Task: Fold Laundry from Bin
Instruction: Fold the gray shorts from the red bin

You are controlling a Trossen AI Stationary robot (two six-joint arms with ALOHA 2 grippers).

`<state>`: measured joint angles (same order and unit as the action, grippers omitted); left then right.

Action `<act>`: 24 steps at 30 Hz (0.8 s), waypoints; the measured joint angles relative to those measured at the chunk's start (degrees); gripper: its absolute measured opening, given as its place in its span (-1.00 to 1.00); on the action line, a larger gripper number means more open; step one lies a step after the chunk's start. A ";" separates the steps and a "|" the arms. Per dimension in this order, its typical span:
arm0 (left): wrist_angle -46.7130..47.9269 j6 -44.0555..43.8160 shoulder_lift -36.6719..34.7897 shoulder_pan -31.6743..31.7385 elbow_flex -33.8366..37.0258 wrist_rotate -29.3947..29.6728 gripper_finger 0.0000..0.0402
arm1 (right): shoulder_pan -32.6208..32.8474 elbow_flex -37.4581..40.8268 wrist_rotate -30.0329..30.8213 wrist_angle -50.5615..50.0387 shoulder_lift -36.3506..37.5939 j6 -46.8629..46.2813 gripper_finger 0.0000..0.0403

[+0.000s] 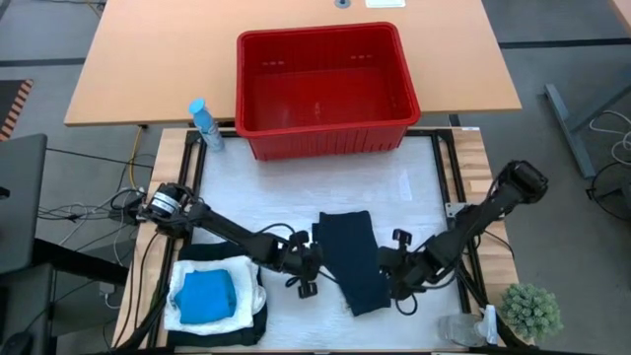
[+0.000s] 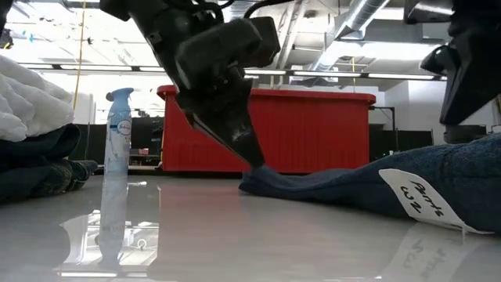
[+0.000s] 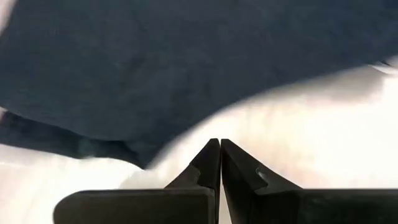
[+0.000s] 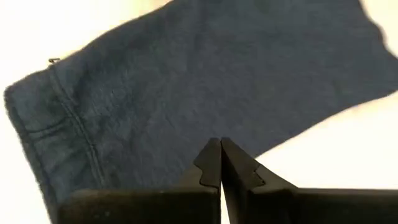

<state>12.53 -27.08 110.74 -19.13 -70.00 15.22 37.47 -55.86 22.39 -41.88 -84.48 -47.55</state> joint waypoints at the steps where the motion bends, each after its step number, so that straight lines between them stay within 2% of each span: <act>1: 0.02 -0.03 0.00 -0.05 0.00 1.03 -1.00 | 0.20 0.00 0.00 0.63 -1.06 0.00 -0.86; 4: -0.62 1.22 0.96 0.62 0.00 3.23 -1.00 | 1.03 0.00 -0.02 3.06 -3.41 -0.04 -0.88; 7: -1.45 3.22 2.66 2.27 0.00 2.62 -1.00 | 1.65 0.00 -0.22 5.28 -5.12 -0.04 -0.87; 10: -0.60 4.87 4.32 4.22 0.15 1.85 -1.00 | 2.04 0.00 -0.42 6.07 -5.52 -0.37 -0.85; 15: 0.62 11.28 4.50 8.31 1.68 4.11 -1.00 | 2.04 -0.07 0.60 7.07 -4.48 -0.28 -0.85; 19: 1.44 19.25 4.50 12.60 1.86 5.42 -1.00 | 1.35 -0.86 1.49 7.08 -4.23 4.02 -0.86; 24: 3.20 25.13 4.02 16.33 1.27 4.82 -1.00 | 0.57 -2.07 1.68 6.20 -4.23 14.69 -0.84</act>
<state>15.73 -1.95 114.76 -2.80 -68.72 20.04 38.04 -57.93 24.08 -35.68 -88.71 -32.86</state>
